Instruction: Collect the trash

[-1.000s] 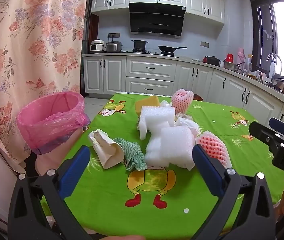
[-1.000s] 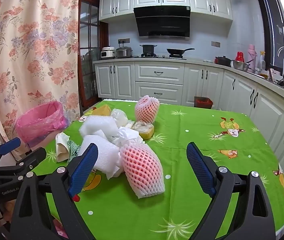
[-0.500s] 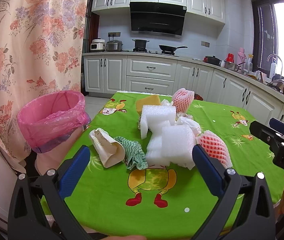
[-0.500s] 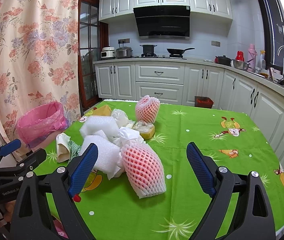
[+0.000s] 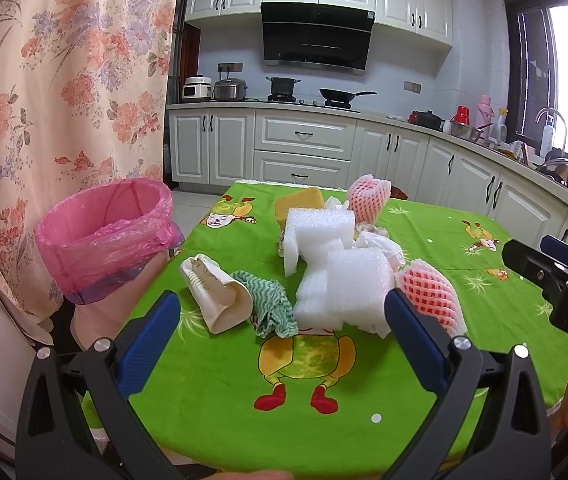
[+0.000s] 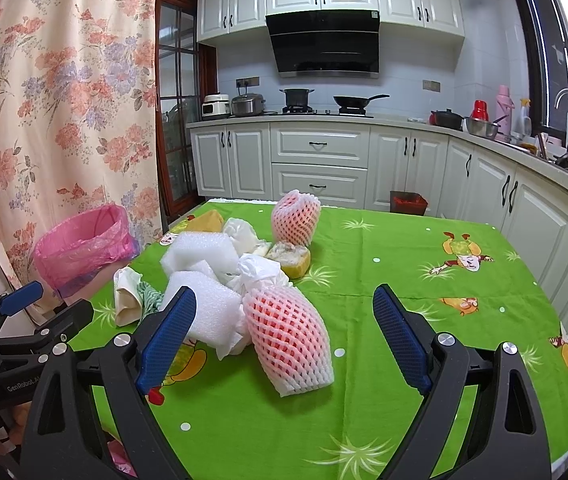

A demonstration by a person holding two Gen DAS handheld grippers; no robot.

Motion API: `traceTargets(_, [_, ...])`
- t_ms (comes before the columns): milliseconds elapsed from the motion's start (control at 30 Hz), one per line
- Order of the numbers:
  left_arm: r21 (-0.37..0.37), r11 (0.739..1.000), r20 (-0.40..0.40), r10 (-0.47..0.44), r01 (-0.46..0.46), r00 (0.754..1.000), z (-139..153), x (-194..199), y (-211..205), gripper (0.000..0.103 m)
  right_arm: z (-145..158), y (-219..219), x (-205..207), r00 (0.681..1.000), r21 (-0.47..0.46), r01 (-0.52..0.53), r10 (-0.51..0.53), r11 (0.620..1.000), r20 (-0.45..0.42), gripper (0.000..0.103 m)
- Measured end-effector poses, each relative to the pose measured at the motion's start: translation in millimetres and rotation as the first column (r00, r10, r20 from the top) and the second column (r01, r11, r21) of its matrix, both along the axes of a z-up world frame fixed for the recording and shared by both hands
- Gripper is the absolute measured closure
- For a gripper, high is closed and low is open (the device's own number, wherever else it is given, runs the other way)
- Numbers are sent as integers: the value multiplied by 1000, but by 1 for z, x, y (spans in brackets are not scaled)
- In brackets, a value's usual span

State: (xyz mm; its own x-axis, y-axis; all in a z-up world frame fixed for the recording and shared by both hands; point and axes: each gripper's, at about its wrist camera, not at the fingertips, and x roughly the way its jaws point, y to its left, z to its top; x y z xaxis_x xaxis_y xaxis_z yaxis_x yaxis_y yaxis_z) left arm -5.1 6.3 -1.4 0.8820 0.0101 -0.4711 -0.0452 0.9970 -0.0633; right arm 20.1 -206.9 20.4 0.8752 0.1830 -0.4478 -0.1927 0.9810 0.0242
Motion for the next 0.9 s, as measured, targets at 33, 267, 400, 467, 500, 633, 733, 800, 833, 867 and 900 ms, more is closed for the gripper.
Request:
traceTargets(33, [0,1000,0,0,0,1000,0,0,0,4,0,0,0,1000,1,0,0,1000,0,19])
traceTargets(267, [2,1000,5,0,0,1000,0,0,2,4,0,0,0,1000,2,-1,1,1000,-1,19])
traceTargets(400, [1,1000,6,2,-2,1000,0,1,3,4,0,0,0,1000,0,1,-1,1000,0,19])
traceTargets(467, [2,1000,6,3,-3,1000,4,0,3,4,0,0,0,1000,-1,2,-2,1000,-1,19])
traceTargets(500, [4,1000,6,3,-3,1000,4,0,3,4,0,0,0,1000,-1,2,-2,1000,-1,19])
traceTargets(633, [3,1000,13,1,-1,1000,7,-2,3,4,-2,0,0,1000,-12,2,-2,1000,-4,19])
traceTargets(733, [9,1000,24,-1,1,1000,9,-3,2,4,-7,-1,1,1000,-21,0,0,1000,-7,19])
traceTargets(800, [12,1000,27,-4,4,1000,10,-4,2,4,-8,-1,1,1000,-27,0,0,1000,-9,19])
traceTargets(833, [13,1000,28,-4,4,1000,11,-3,2,4,-10,0,1,1000,-30,0,0,1000,-10,19])
traceTargets(867, [15,1000,30,-5,4,1000,11,-5,1,4,-11,1,1,1000,-32,-1,0,999,-11,19])
traceTargets(900, [15,1000,31,-4,4,1000,11,-5,1,4,-12,1,1,1000,-34,-2,2,999,-12,19])
